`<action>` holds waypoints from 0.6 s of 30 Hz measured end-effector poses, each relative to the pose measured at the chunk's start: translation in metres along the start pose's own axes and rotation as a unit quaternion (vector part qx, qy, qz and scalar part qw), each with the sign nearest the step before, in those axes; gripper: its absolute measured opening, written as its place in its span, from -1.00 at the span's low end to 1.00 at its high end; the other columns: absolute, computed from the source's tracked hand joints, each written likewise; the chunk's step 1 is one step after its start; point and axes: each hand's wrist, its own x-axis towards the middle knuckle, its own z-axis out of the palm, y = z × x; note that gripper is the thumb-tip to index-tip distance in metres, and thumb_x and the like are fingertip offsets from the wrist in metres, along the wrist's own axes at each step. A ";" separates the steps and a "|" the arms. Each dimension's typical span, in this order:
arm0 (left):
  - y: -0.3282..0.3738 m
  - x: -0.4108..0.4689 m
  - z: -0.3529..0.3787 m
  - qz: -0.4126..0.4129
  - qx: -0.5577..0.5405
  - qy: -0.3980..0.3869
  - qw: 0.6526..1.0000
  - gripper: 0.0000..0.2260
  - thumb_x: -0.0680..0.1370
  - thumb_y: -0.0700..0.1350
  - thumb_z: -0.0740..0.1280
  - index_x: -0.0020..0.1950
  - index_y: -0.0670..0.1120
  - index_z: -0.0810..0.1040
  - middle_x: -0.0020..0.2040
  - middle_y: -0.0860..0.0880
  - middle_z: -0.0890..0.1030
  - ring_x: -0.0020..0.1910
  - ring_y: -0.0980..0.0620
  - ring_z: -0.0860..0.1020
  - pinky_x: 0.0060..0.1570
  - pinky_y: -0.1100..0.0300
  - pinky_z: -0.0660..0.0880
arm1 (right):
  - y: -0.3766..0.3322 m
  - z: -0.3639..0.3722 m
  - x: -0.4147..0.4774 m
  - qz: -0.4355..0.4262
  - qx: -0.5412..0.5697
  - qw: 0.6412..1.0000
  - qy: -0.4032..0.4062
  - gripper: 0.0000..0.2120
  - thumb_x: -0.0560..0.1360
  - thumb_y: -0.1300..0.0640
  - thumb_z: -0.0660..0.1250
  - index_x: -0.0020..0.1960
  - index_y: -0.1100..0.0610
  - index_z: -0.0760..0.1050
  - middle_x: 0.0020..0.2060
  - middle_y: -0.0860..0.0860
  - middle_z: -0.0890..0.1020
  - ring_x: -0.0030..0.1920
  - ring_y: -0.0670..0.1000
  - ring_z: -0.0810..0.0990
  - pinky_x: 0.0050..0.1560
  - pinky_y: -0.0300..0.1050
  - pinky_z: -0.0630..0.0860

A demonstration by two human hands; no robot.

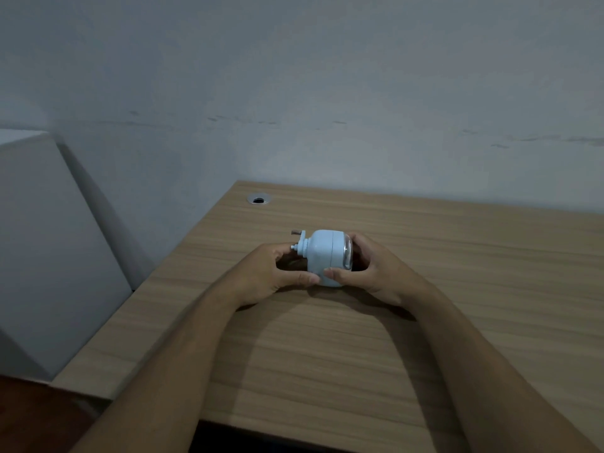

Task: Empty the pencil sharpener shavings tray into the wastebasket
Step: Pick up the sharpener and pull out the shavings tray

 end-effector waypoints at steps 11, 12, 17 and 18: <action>-0.010 -0.007 -0.011 0.007 -0.077 -0.007 0.997 -0.55 0.56 -0.19 0.63 0.43 0.04 0.71 0.30 0.07 0.81 0.37 0.08 0.73 0.44 0.08 0.62 | 0.005 -0.006 -0.001 0.008 0.015 1.000 -0.011 -0.45 0.53 0.13 0.64 0.46 -0.01 0.56 0.26 -0.07 0.75 0.29 -0.01 0.74 0.42 0.08 0.64; -0.012 -0.008 -0.011 0.005 -0.084 -0.003 0.996 -0.53 0.56 -0.22 0.63 0.45 0.00 0.70 0.30 0.05 0.80 0.37 0.07 0.73 0.45 0.10 0.62 | 0.006 -0.007 -0.002 0.009 0.019 1.000 -0.012 -0.46 0.53 0.15 0.63 0.45 -0.01 0.56 0.26 -0.07 0.75 0.30 0.00 0.74 0.41 0.06 0.64; -0.023 -0.018 -0.024 0.009 -0.041 0.022 0.999 -0.51 0.56 -0.13 0.64 0.48 0.05 0.68 0.34 0.13 0.78 0.39 0.17 0.70 0.52 0.11 0.53 | 0.007 -0.010 -0.004 0.020 0.030 0.999 -0.022 -0.49 0.55 0.17 0.61 0.43 -0.04 0.56 0.24 -0.06 0.76 0.29 0.02 0.74 0.34 -0.03 0.66; -0.025 -0.024 -0.028 0.007 -0.036 0.029 0.999 -0.52 0.56 -0.11 0.64 0.47 0.08 0.69 0.33 0.15 0.78 0.38 0.18 0.70 0.51 0.12 0.53 | 0.006 -0.009 -0.004 0.023 0.033 0.999 -0.024 -0.49 0.55 0.18 0.61 0.44 -0.02 0.55 0.24 -0.06 0.77 0.29 0.01 0.74 0.32 -0.07 0.66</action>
